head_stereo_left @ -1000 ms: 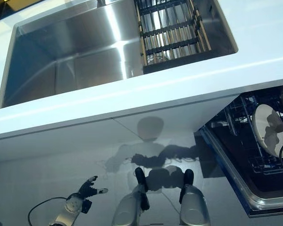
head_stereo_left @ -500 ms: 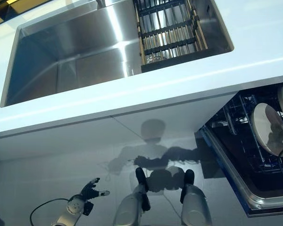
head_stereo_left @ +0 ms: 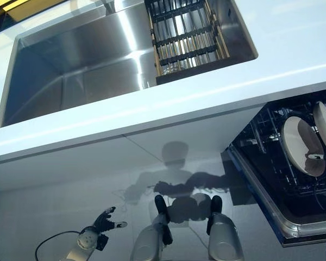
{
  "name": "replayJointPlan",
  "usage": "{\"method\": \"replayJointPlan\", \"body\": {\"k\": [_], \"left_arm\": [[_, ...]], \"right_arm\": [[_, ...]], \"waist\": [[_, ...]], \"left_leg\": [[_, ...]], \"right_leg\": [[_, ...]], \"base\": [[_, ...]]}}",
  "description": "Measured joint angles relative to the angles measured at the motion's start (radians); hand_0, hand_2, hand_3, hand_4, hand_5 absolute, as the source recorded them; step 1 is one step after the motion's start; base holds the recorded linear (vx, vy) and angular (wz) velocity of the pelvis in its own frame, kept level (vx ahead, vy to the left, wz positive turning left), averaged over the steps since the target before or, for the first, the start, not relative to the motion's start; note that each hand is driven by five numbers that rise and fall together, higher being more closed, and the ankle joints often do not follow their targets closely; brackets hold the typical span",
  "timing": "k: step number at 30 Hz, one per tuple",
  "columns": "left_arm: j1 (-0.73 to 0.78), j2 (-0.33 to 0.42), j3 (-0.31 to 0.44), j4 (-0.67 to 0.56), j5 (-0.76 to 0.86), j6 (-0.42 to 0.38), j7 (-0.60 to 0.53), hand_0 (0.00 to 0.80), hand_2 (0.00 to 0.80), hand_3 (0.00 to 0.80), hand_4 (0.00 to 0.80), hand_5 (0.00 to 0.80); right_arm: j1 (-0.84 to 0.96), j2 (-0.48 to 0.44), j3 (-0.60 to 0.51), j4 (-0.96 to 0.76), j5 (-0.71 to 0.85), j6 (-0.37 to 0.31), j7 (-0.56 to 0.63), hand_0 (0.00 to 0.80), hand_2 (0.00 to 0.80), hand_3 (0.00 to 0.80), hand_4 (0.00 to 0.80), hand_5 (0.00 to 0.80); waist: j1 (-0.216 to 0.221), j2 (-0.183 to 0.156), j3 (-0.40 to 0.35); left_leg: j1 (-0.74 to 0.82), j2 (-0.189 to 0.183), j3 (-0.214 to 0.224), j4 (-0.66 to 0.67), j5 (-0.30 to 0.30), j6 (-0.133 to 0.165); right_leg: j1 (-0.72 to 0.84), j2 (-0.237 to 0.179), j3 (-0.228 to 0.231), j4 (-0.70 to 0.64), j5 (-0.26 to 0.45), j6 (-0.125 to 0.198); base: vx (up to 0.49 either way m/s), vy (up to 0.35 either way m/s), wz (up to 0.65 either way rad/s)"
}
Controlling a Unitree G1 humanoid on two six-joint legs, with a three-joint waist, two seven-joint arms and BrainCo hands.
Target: Take plates into dishwasher
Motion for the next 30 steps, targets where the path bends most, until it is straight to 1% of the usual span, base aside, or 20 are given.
{"method": "replayJointPlan", "body": {"k": [1, 6, 10, 14, 15, 18, 21, 23, 26, 28, 30], "left_arm": [[0.000, -0.004, 0.000, 0.000, 0.000, -0.001, 0.000, 0.000, 0.000, 0.000, 0.000, 0.000], [0.000, -0.015, 0.001, 0.001, 0.000, -0.001, 0.000, 0.000, 0.000, 0.000, 0.000, 0.000], [0.001, -0.016, 0.006, 0.017, 0.000, -0.010, 0.000, 0.000, 0.000, 0.000, 0.000, 0.000], [0.003, -0.017, 0.012, 0.036, 0.000, -0.013, -0.002, 0.000, 0.000, 0.000, 0.000, 0.000], [0.008, -0.017, 0.016, 0.040, 0.000, -0.013, -0.002, 0.000, 0.000, 0.000, 0.000, 0.000], [0.006, -0.021, 0.036, 0.060, -0.001, -0.016, -0.002, 0.000, 0.000, 0.000, 0.000, 0.000], [0.008, -0.022, 0.042, 0.080, -0.001, -0.019, -0.001, 0.000, 0.000, 0.000, 0.000, 0.000], [0.010, -0.026, 0.042, 0.089, -0.001, -0.019, 0.000, 0.000, 0.000, 0.000, 0.000, 0.000], [0.011, -0.034, 0.042, 0.089, -0.001, -0.019, 0.000, 0.000, 0.000, 0.000, 0.000, 0.000], [0.020, -0.043, 0.042, 0.098, -0.001, -0.019, 0.000, 0.000, 0.000, 0.000, 0.000, 0.000], [0.024, -0.051, 0.043, 0.108, -0.001, -0.019, 0.000, 0.000, 0.000, 0.000, 0.000, 0.000]], "right_arm": [[0.001, 0.000, 0.000, 0.000, 0.011, 0.000, -0.003, 0.000, 0.000, 0.000, 0.000, 0.000], [0.028, 0.005, -0.008, -0.017, 0.059, -0.001, -0.034, 0.000, 0.000, 0.000, 0.000, 0.000], [0.088, 0.039, -0.036, -0.090, 0.099, 0.011, -0.058, 0.000, 0.000, 0.000, 0.000, 0.000], [0.148, 0.069, -0.050, -0.167, 0.112, 0.024, -0.093, 0.000, 0.000, 0.000, 0.000, 0.000], [0.155, 0.080, -0.051, -0.185, 0.112, 0.025, -0.101, 0.000, 0.000, 0.000, 0.000, 0.000], [0.159, 0.094, -0.063, -0.196, 0.112, 0.025, -0.117, 0.000, 0.000, 0.000, 0.000, 0.000], [0.172, 0.096, -0.106, -0.201, 0.118, 0.019, -0.146, 0.000, 0.000, 0.000, 0.000, 0.000], [0.177, 0.096, -0.134, -0.221, 0.133, 0.017, -0.171, 0.000, 0.000, 0.000, 0.000, 0.000], [0.184, 0.095, -0.169, -0.259, 0.155, 0.014, -0.210, 0.000, 0.000, 0.000, 0.000, 0.000], [0.200, 0.095, -0.181, -0.297, 0.174, -0.003, -0.238, 0.000, 0.000, 0.000, 0.000, 0.000], [0.219, 0.095, -0.211, -0.317, 0.200, -0.016, -0.266, 0.000, 0.000, 0.000, 0.000, 0.000]], "waist": [[0.000, 0.000, 0.000], [0.000, -0.003, 0.000], [-0.001, -0.021, -0.005], [-0.022, -0.060, -0.019], [-0.031, -0.074, -0.028], [-0.039, -0.108, -0.044], [-0.059, -0.126, -0.057], [-0.062, -0.131, -0.063], [-0.074, -0.130, -0.067], [-0.088, -0.128, -0.080], [-0.088, -0.126, -0.096]], "left_leg": [[0.004, -0.001, 0.000, 0.001, 0.006, -0.004], [0.015, -0.003, 0.000, 0.000, 0.008, -0.002], [0.030, 0.006, 0.002, -0.001, -0.006, -0.006], [0.038, 0.011, 0.011, 0.000, -0.011, -0.010], [0.041, 0.009, 0.015, 0.000, -0.011, -0.010], [0.056, 0.012, 0.028, -0.001, -0.012, -0.009], [0.082, 0.015, 0.028, -0.002, -0.026, 0.002], [0.095, 0.018, 0.032, -0.002, -0.032, -0.005], [0.104, 0.017, 0.034, -0.003, -0.035, -0.008], [0.109, 0.019, 0.035, -0.005, -0.040, -0.014], [0.114, 0.016, 0.044, -0.007, -0.045, -0.021]], "right_leg": [[0.006, 0.000, 0.000, -0.003, 0.000, 0.001], [0.025, 0.000, -0.003, -0.022, 0.003, 0.005], [0.046, 0.010, 0.000, -0.047, 0.007, 0.006], [0.059, 0.017, 0.007, -0.065, 0.017, 0.004], [0.061, 0.018, 0.011, -0.066, 0.018, 0.004], [0.082, 0.029, 0.032, -0.103, 0.038, 0.003], [0.133, 0.039, 0.039, -0.158, 0.057, 0.007], [0.152, 0.049, 0.058, -0.188, 0.071, 0.007], [0.177, 0.052, 0.061, -0.230, 0.097, 0.006], [0.193, 0.052, 0.062, -0.256, 0.108, 0.008], [0.205, 0.052, 0.070, -0.285, 0.124, 0.010]], "base": [[0.000, 0.000, 0.00], [0.051, 0.034, 0.02], [0.054, 0.053, -0.04], [0.066, 0.051, -0.06], [0.076, 0.040, -0.13], [0.061, 0.032, -0.19], [0.043, 0.046, -0.03], [0.023, 0.063, -0.12], [0.019, 0.091, -0.06], [0.017, 0.098, -0.02], [0.004, 0.102, -0.11]]}}
